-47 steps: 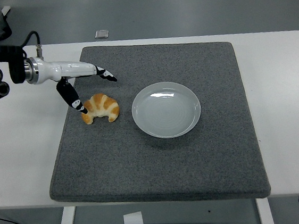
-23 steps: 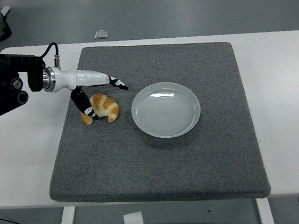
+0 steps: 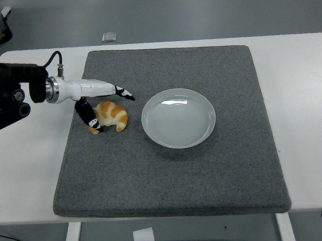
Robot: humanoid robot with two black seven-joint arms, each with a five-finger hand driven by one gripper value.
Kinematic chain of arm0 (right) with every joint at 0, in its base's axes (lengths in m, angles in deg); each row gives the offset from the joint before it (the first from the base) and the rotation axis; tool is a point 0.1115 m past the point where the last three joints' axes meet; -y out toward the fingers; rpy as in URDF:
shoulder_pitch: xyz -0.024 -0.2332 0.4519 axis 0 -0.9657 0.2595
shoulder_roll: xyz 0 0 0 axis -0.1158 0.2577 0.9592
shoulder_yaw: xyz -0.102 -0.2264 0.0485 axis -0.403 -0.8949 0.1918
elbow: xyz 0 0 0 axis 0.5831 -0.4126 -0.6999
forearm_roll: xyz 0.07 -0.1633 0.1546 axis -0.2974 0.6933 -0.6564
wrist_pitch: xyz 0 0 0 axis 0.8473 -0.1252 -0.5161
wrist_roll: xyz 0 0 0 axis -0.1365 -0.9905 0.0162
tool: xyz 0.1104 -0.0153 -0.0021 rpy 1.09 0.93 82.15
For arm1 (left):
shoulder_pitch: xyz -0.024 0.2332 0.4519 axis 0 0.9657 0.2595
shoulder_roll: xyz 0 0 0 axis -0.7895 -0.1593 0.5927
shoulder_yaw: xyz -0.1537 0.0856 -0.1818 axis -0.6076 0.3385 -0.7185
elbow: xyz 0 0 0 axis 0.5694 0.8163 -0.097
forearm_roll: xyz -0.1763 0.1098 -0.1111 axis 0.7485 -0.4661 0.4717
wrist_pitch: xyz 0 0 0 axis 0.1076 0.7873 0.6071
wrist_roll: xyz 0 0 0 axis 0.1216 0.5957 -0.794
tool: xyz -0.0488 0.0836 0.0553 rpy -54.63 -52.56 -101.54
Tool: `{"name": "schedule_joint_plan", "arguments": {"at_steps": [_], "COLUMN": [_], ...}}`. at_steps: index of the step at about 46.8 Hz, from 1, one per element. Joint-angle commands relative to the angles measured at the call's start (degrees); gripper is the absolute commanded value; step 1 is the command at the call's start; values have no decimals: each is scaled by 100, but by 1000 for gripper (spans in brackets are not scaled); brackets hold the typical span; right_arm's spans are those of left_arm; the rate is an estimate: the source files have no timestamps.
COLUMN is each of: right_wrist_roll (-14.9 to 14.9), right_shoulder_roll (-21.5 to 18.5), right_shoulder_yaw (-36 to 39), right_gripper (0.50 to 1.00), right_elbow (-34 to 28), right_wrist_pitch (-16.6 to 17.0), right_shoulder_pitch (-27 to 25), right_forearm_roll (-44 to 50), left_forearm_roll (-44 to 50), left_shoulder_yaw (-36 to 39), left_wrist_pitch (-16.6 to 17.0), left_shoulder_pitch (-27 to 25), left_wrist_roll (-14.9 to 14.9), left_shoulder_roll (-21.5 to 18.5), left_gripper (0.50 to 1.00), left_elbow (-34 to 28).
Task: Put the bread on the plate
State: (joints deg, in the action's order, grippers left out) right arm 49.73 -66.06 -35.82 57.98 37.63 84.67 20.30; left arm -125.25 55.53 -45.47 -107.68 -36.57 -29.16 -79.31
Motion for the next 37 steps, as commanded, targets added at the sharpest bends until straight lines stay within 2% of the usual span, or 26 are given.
{"name": "schedule_joint_plan", "arguments": {"at_steps": [1, 22, 37], "right_wrist_roll": [0, 0, 0], "right_shoulder_roll": [0, 0, 0], "right_shoulder_yaw": [0, 0, 0], "right_gripper": [932, 932, 932], "right_elbow": [0, 0, 0], "right_wrist_pitch": [0, 0, 0], "right_shoulder_pitch": [-1, -1, -1], "right_forearm_roll": [-4, -4, -4], "left_forearm_roll": [-17, -105, -219], "left_shoulder_yaw": [0, 0, 0], "left_wrist_pitch": [8, 192, 272], "left_shoulder_pitch": [74, 162, 206], "left_wrist_roll": [-4, -12, -21], "left_shoulder_roll": [6, 23, 120], "left_gripper": [988, 979, 943], "left_elbow": [4, 30, 118]}}
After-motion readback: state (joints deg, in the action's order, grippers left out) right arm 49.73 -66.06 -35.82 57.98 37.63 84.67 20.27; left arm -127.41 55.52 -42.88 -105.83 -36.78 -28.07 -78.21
